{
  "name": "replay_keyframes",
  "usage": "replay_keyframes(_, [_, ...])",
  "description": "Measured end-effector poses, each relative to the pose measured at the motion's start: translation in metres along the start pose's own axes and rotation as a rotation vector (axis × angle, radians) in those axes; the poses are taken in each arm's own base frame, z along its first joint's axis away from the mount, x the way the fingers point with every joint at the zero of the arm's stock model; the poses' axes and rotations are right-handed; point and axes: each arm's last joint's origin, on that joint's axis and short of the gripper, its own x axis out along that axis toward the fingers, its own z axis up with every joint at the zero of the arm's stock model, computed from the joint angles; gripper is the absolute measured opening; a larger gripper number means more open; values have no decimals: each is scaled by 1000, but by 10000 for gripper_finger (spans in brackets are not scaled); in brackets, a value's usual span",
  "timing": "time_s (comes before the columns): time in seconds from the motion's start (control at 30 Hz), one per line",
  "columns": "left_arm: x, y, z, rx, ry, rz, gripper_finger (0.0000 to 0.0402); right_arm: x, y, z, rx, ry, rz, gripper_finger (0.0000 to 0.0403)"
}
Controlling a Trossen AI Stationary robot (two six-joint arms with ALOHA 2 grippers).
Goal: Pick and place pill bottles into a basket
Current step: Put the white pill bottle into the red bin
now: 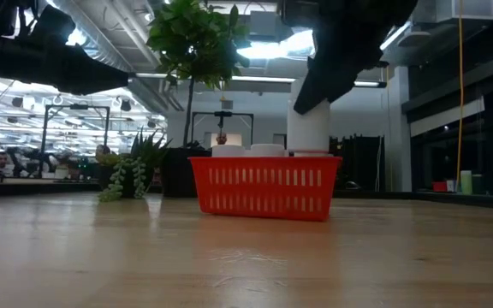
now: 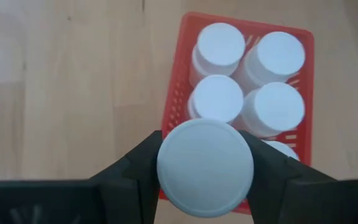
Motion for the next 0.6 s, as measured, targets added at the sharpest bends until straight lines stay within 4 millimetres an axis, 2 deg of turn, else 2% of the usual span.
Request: replay_keyframes(0.6, [0, 0, 0, 1, 2, 0, 246, 34, 1, -8, -30, 65, -12, 169])
